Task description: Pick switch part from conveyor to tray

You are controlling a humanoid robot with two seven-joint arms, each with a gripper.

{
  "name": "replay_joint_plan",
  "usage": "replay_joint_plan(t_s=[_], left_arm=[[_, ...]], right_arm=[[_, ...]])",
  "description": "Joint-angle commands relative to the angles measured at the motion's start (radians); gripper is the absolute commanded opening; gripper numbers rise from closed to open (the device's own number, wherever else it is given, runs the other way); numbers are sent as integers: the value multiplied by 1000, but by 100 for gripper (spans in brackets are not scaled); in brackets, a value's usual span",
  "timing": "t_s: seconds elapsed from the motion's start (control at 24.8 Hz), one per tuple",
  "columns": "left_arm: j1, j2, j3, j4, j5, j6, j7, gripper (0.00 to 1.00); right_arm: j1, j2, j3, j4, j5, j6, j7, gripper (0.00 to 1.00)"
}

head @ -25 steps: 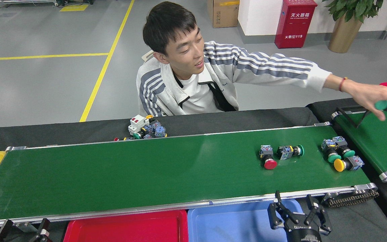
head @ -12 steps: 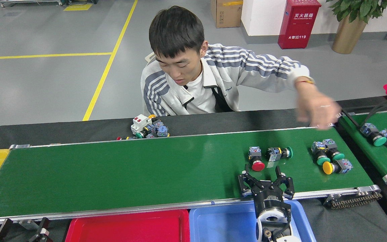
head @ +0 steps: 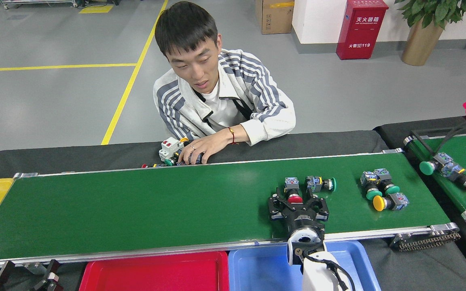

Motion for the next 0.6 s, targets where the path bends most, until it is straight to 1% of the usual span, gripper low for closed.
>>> replay_joint_plan(t_s=[0.0, 0.12, 0.16, 0.28, 0.36, 0.44, 0.48, 0.52, 0.56], left_arm=[[-6, 12, 3, -10, 5, 1, 10, 100], [-1, 10, 3, -12, 5, 1, 10, 100], [-3, 12, 4, -12, 5, 1, 11, 100], [-3, 12, 4, -7, 3, 1, 11, 100], [-3, 13, 4, -7, 3, 1, 11, 100], [-3, 12, 4, -7, 3, 1, 11, 100], [-3, 13, 4, -7, 3, 1, 11, 100], [-3, 12, 4, -9, 5, 1, 11, 100], [-3, 13, 4, -9, 5, 1, 13, 100]], right_arm=[[-20, 6, 3, -4, -8, -12, -1, 2], [-20, 6, 28, -17, -11, -22, -4, 1], [-20, 4, 52, -40, -11, -28, -4, 1], [3, 0, 138, -152, -11, -61, -4, 1], [40, 0, 221, -246, -11, -121, -4, 1], [66, 0, 308, -300, -9, -173, -4, 2], [74, 0, 371, -320, -6, -189, -4, 5], [75, 3, 435, -327, -4, -193, -7, 12], [72, 6, 486, -326, -3, -192, -7, 30]])
